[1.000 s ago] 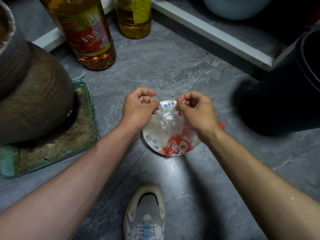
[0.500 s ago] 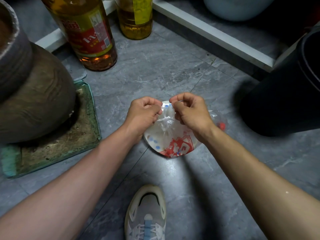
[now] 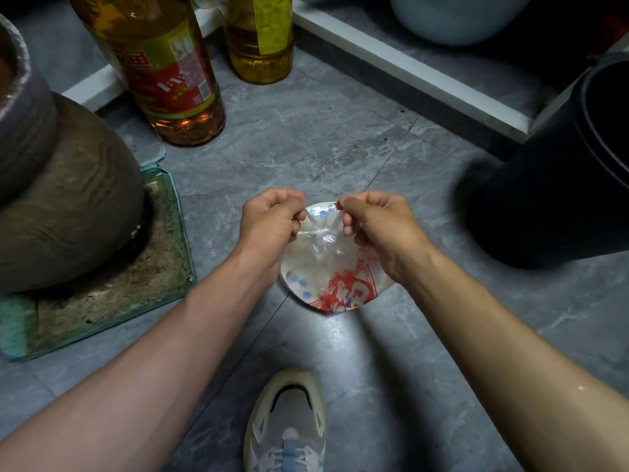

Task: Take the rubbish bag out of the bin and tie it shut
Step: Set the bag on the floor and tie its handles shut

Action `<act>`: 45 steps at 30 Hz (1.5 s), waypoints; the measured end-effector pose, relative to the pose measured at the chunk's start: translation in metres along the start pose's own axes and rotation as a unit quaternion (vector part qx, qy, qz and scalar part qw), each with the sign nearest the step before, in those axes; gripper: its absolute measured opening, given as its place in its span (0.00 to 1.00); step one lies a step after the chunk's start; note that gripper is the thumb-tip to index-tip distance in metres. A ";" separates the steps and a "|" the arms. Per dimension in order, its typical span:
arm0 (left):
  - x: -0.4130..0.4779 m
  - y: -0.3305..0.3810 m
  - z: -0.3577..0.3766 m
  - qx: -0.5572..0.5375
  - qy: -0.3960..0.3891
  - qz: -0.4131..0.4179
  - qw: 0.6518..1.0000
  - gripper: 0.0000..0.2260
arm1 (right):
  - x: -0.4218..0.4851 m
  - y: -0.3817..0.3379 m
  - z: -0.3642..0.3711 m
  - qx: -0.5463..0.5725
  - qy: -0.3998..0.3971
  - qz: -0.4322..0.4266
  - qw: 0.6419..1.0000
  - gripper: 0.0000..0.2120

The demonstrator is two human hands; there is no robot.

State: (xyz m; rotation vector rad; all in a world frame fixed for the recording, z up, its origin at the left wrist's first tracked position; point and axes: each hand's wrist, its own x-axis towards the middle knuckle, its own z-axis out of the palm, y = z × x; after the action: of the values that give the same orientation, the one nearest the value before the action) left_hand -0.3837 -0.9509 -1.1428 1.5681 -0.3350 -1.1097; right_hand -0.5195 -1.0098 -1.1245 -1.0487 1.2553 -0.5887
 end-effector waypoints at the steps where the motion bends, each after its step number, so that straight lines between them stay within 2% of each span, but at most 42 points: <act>1: 0.000 0.003 0.000 -0.022 -0.005 -0.006 1.000 0.03 | 0.000 -0.001 -0.001 0.014 -0.006 0.006 1.000 0.03; 4: -0.005 0.009 0.002 -0.092 -0.016 -0.020 0.995 0.01 | -0.003 -0.001 -0.003 0.078 -0.015 0.018 0.997 0.01; 7: -0.011 0.012 0.005 -0.106 -0.021 -0.006 0.994 0.02 | -0.006 -0.001 -0.004 0.108 -0.032 0.013 0.994 0.08; 11: -0.018 0.014 0.010 -0.053 -0.026 0.037 0.998 0.11 | -0.011 -0.002 -0.001 0.025 -0.049 -0.058 0.997 0.18; 13: -0.021 0.014 0.013 -0.009 -0.035 0.064 0.997 0.15 | -0.014 -0.003 0.001 0.022 -0.053 -0.077 0.995 0.22; 15: -0.023 0.014 0.014 0.015 -0.043 0.082 0.996 0.15 | -0.015 -0.003 0.002 0.032 -0.058 -0.090 0.994 0.23; 25: -0.026 0.015 0.013 0.050 -0.051 0.095 0.993 0.13 | -0.017 0.005 0.003 0.001 -0.039 -0.112 0.993 0.25; 34: -0.022 0.027 0.005 0.076 -0.055 0.096 0.991 0.09 | -0.020 0.003 0.004 0.034 -0.074 -0.109 0.991 0.19; 39: -0.020 0.025 0.006 0.097 -0.062 0.099 0.988 0.07 | -0.019 0.004 0.006 0.019 -0.038 -0.102 0.994 0.21; 45: -0.017 0.024 0.003 0.173 -0.072 0.141 0.972 0.08 | -0.017 0.003 0.010 -0.032 -0.016 -0.102 0.994 0.16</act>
State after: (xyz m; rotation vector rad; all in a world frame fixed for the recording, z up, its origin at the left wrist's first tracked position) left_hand -0.3864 -0.9484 -1.1133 1.6789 -0.8593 -0.9781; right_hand -0.5152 -0.9914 -1.1190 -1.2447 1.1536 -0.6879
